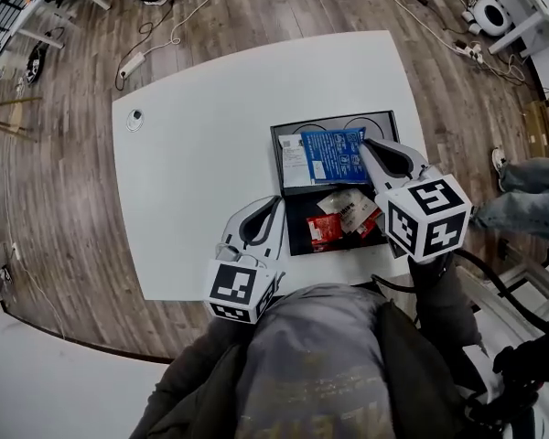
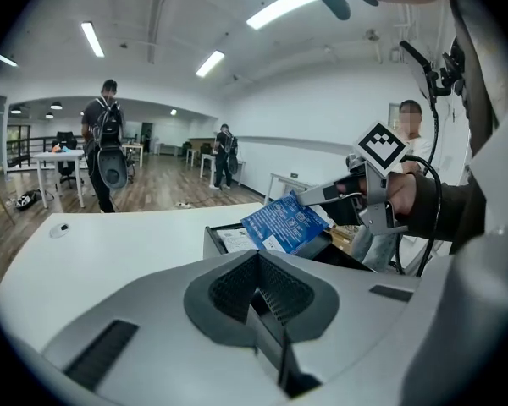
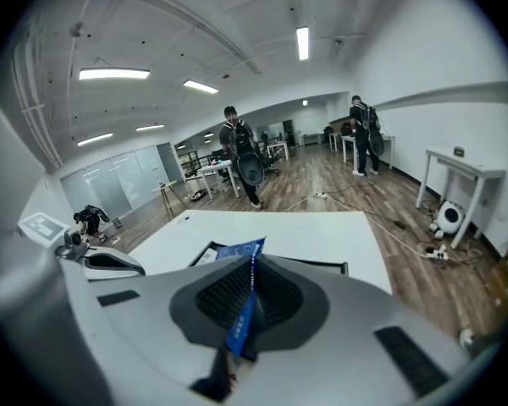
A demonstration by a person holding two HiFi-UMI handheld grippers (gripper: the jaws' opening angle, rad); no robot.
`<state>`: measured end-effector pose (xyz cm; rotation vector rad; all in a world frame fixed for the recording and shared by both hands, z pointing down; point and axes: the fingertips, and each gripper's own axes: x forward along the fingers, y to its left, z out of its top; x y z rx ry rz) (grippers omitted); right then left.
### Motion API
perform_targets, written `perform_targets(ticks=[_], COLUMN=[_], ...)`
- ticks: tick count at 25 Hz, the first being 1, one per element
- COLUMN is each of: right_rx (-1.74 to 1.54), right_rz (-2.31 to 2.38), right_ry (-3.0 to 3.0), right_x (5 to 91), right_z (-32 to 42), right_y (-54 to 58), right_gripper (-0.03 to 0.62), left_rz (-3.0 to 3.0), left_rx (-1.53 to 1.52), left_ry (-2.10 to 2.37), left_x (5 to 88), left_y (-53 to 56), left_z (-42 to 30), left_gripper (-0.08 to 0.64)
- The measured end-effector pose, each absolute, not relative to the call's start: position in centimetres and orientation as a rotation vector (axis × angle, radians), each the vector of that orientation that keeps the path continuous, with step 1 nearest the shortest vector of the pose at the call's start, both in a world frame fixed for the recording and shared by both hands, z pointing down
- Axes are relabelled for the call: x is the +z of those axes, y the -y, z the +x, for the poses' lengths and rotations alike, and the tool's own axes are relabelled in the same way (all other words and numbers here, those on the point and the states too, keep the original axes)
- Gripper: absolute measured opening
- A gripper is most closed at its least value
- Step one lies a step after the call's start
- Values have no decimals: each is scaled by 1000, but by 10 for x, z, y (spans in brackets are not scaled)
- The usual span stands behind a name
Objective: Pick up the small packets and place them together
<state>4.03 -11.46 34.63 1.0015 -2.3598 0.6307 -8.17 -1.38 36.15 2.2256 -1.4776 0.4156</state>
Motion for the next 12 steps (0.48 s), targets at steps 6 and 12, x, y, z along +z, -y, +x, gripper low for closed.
perform_targets(ticks=[6, 12], right_rx=[700, 736], right_rz=[1013, 1033], right_ry=[2311, 2257], right_x=[373, 391], right_z=[44, 46], right_y=[132, 139], right_gripper=[17, 23], left_rz=[2184, 2164], left_rx=[437, 442], left_ry=[1464, 1456], left_x=[379, 387], left_y=[25, 33], left_z=[-84, -88], left_gripper=[2, 2])
